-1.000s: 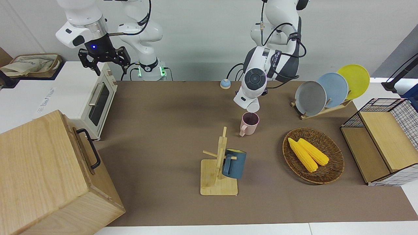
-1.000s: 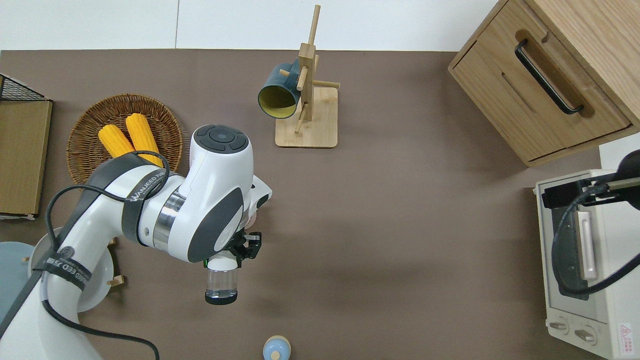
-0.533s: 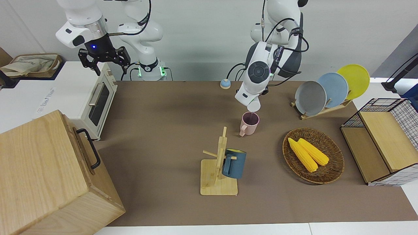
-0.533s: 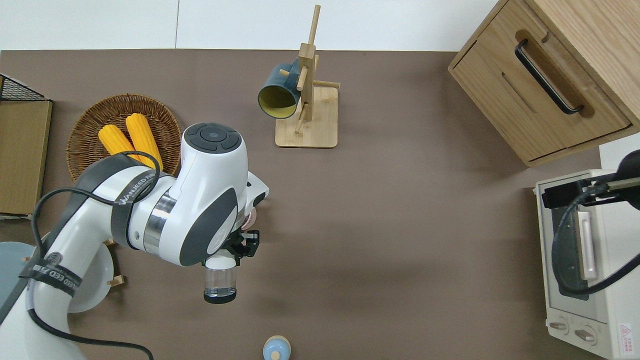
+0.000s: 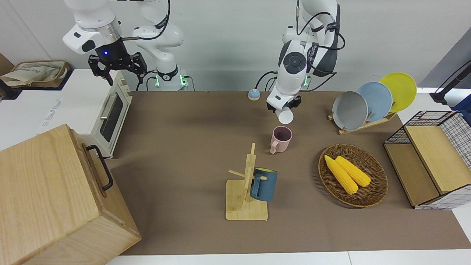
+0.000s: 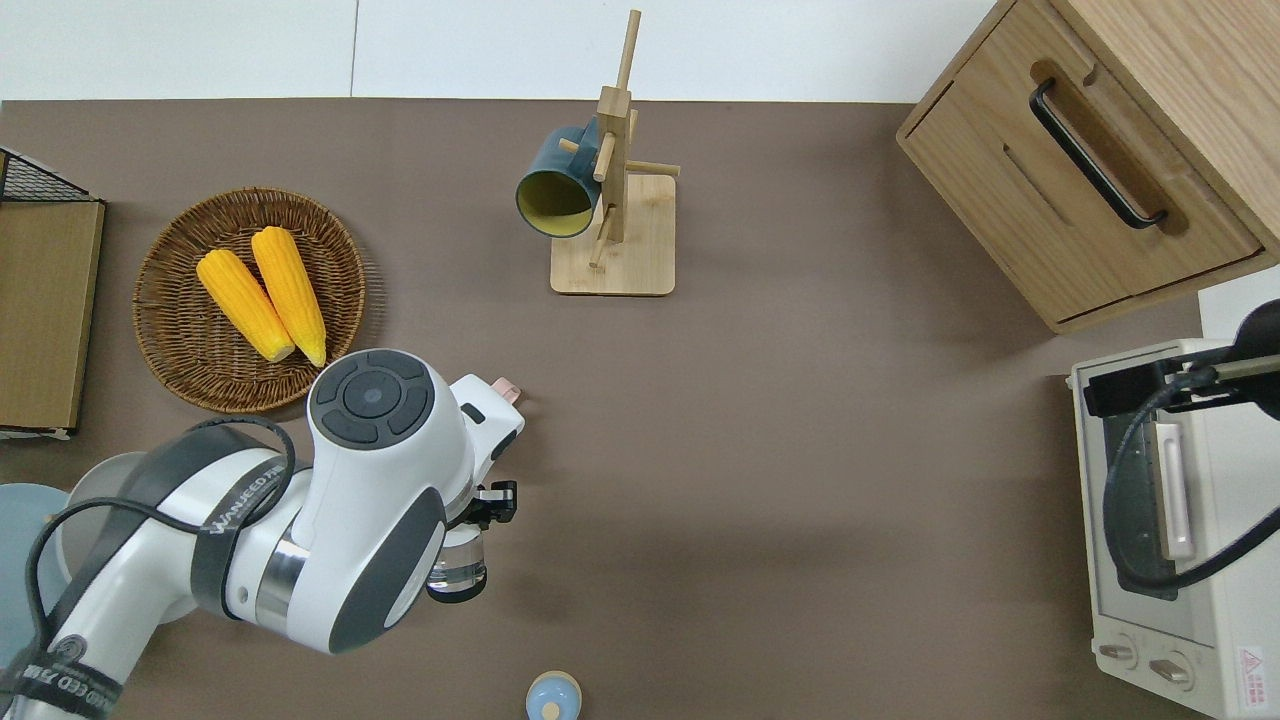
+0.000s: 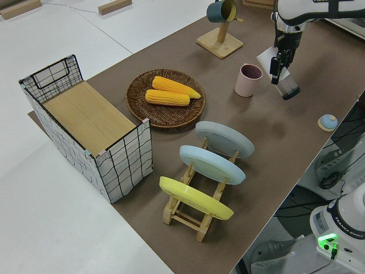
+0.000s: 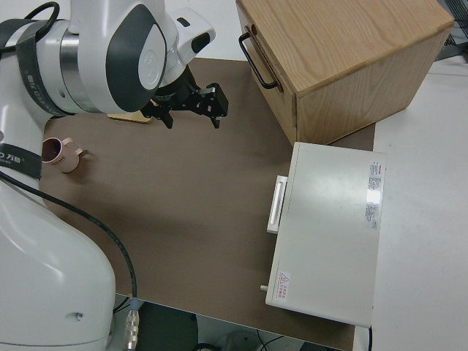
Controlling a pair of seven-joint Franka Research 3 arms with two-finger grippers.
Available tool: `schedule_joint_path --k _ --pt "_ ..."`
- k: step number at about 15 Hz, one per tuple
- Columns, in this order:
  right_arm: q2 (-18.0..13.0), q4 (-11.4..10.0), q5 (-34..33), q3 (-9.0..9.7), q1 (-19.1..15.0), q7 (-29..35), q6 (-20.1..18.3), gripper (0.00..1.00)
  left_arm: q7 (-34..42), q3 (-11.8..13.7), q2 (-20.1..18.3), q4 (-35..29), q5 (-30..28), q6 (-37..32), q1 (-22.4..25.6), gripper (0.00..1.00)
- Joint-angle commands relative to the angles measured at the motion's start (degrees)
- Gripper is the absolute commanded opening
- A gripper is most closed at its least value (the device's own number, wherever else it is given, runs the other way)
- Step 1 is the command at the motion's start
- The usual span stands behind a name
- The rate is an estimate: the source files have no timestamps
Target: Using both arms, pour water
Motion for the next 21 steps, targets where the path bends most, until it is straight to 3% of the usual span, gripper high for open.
schedule_joint_path --k 1,11,21 --pt "-0.3 -0.5 -0.3 0.22 0.0 1.0 0.3 0.99 -2.3 -0.4 -4.8 -6.0 -0.9 7.8 0.2 0.0" --pt "-0.3 -0.4 -0.3 0.22 0.0 1.0 0.3 0.99 -2.3 -0.5 -5.4 -7.8 -0.9 10.3 0.2 0.0" --pt "-0.3 -0.5 -0.3 0.22 0.0 1.0 0.3 0.99 -1.8 1.4 -8.3 -5.7 -0.1 5.7 1.2 0.0"
